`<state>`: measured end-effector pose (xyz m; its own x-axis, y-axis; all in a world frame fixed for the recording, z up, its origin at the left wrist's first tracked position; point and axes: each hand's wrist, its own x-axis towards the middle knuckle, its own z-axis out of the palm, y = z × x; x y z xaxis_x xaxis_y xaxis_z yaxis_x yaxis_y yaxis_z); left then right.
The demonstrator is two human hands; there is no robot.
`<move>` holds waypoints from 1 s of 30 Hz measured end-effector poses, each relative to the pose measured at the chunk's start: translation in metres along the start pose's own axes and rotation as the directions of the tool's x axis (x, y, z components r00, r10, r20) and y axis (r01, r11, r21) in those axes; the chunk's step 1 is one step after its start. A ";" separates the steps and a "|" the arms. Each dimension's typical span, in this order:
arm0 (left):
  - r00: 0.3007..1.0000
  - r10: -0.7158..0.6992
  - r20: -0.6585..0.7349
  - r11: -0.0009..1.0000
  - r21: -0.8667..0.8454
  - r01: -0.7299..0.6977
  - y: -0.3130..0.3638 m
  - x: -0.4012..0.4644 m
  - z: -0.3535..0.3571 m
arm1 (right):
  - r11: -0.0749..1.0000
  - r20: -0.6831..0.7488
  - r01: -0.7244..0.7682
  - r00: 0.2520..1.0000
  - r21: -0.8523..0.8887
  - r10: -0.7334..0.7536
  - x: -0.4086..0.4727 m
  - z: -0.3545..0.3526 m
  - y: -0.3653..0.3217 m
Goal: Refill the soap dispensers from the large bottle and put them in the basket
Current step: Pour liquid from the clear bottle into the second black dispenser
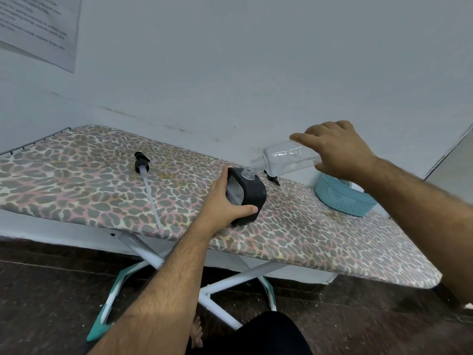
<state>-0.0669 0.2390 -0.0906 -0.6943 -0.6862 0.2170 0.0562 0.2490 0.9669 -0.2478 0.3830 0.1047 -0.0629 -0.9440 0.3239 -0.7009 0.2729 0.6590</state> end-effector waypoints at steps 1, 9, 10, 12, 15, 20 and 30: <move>1.000 0.000 0.000 1.000 -0.001 0.000 0.000 0.000 0.000 | 1.000 0.001 0.000 1.000 -0.002 0.000 0.000 0.000 0.000; 1.000 0.003 0.006 1.000 -0.022 -0.003 0.000 0.001 0.003 | 1.000 0.007 0.004 1.000 -0.021 -0.004 0.000 -0.003 0.003; 1.000 0.003 0.007 1.000 -0.021 -0.003 0.001 0.001 0.004 | 1.000 0.006 0.005 1.000 -0.025 -0.005 0.000 -0.003 0.003; 1.000 0.001 0.007 1.000 -0.019 -0.001 0.001 0.001 0.003 | 1.000 0.007 0.005 1.000 -0.028 -0.005 0.001 -0.005 0.003; 1.000 0.004 0.005 1.000 -0.019 -0.004 0.001 0.001 0.003 | 0.999 0.010 0.003 1.000 -0.032 -0.003 0.000 -0.006 0.003; 1.000 0.003 0.000 1.000 -0.021 -0.003 0.002 0.000 0.004 | 0.999 0.024 0.005 1.000 -0.035 -0.005 0.001 -0.008 0.003; 1.000 0.004 0.003 1.000 0.000 -0.004 0.003 0.001 0.003 | 0.999 0.026 0.010 1.000 -0.047 -0.009 0.003 -0.011 0.002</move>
<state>-0.0695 0.2410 -0.0878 -0.6959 -0.6833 0.2210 0.0595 0.2518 0.9659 -0.2421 0.3828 0.1145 -0.0751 -0.9508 0.3006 -0.6672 0.2720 0.6935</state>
